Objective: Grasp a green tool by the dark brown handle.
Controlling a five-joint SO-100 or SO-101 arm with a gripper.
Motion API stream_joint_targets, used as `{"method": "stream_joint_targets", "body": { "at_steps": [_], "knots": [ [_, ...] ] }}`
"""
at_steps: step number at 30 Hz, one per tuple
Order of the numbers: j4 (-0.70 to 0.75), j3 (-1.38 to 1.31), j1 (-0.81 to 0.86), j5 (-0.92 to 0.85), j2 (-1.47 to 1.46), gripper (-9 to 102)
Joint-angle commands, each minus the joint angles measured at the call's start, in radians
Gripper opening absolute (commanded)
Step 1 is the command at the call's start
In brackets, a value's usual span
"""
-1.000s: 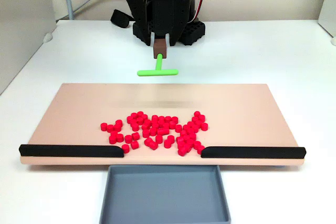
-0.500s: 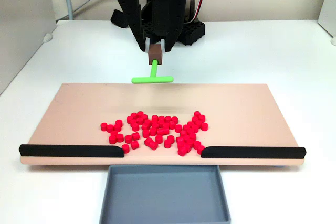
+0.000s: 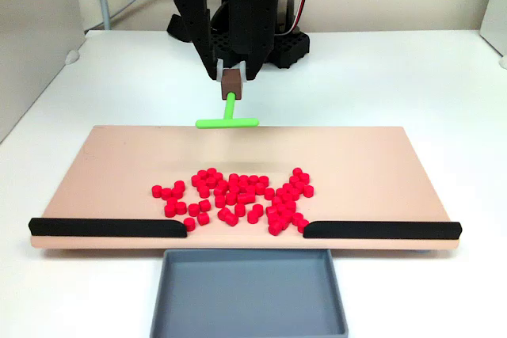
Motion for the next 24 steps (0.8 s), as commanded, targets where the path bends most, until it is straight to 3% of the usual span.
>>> {"method": "stream_joint_targets", "body": {
  "at_steps": [1,24],
  "knots": [
    [0.002,-0.034,0.003,0.017,0.02,0],
    [-0.002,-0.034,-0.032,0.032,0.018,0]
  ]
}}
